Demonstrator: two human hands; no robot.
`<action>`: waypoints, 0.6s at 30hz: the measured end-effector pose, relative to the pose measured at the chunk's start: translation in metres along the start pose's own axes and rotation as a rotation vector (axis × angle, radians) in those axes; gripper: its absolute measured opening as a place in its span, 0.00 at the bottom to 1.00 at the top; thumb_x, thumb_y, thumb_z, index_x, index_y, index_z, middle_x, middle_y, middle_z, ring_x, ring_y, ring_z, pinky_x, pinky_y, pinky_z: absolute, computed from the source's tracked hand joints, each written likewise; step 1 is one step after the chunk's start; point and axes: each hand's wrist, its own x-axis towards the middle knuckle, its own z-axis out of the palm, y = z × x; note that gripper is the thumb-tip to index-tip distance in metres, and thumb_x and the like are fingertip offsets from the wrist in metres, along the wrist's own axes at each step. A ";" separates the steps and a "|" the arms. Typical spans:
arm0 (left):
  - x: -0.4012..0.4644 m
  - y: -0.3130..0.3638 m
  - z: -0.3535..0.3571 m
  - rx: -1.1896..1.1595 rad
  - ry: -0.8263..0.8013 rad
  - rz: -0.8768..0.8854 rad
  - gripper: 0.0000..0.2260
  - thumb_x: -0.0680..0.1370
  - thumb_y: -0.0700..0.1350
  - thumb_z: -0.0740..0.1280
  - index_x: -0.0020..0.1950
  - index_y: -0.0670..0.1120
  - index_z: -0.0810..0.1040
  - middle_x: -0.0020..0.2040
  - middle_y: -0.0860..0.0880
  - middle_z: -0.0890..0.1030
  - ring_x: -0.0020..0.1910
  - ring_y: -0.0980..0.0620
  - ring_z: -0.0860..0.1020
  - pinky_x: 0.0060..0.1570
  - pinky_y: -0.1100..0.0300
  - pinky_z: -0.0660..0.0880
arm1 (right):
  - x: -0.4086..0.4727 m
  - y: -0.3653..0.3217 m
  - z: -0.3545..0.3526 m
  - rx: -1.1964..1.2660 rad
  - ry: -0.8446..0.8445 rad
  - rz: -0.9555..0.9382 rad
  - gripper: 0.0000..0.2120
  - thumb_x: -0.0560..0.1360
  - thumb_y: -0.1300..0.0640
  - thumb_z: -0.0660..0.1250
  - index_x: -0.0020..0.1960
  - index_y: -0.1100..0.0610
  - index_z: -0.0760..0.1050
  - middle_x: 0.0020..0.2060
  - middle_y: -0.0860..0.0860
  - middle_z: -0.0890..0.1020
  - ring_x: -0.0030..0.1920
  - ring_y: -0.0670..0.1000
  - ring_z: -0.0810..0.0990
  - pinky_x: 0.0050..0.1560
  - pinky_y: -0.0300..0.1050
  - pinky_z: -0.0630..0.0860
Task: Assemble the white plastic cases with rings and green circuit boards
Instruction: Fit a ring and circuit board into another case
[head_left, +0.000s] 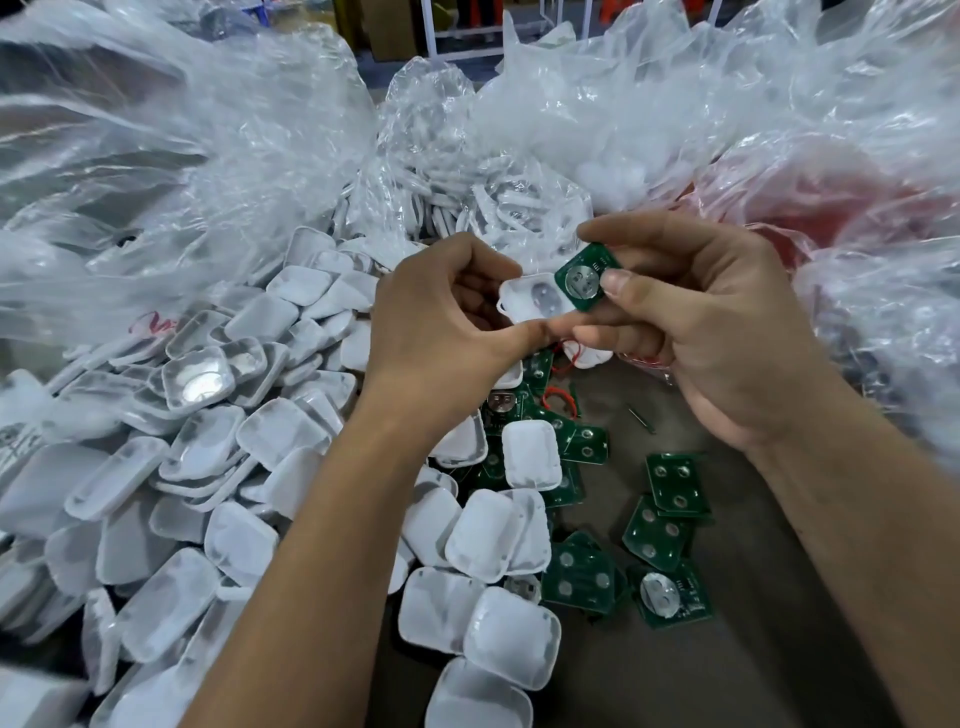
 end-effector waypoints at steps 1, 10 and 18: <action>0.000 0.000 0.000 -0.010 -0.017 0.004 0.18 0.64 0.45 0.86 0.47 0.49 0.82 0.35 0.56 0.79 0.33 0.57 0.78 0.35 0.62 0.76 | 0.000 0.000 0.000 -0.030 0.001 -0.025 0.13 0.80 0.74 0.65 0.58 0.61 0.82 0.46 0.64 0.78 0.41 0.61 0.89 0.41 0.44 0.86; 0.000 -0.001 0.001 -0.068 -0.043 0.010 0.20 0.62 0.47 0.86 0.47 0.50 0.82 0.35 0.56 0.80 0.33 0.55 0.80 0.37 0.53 0.82 | 0.001 -0.001 -0.004 -0.119 0.024 -0.119 0.13 0.76 0.74 0.71 0.57 0.61 0.83 0.38 0.67 0.80 0.38 0.57 0.88 0.38 0.40 0.83; 0.000 0.002 0.000 -0.117 -0.039 0.020 0.21 0.62 0.48 0.87 0.50 0.49 0.83 0.41 0.48 0.85 0.39 0.47 0.84 0.40 0.53 0.84 | 0.003 0.000 -0.005 -0.031 0.062 -0.092 0.11 0.75 0.72 0.73 0.56 0.65 0.82 0.38 0.58 0.79 0.39 0.56 0.88 0.41 0.40 0.83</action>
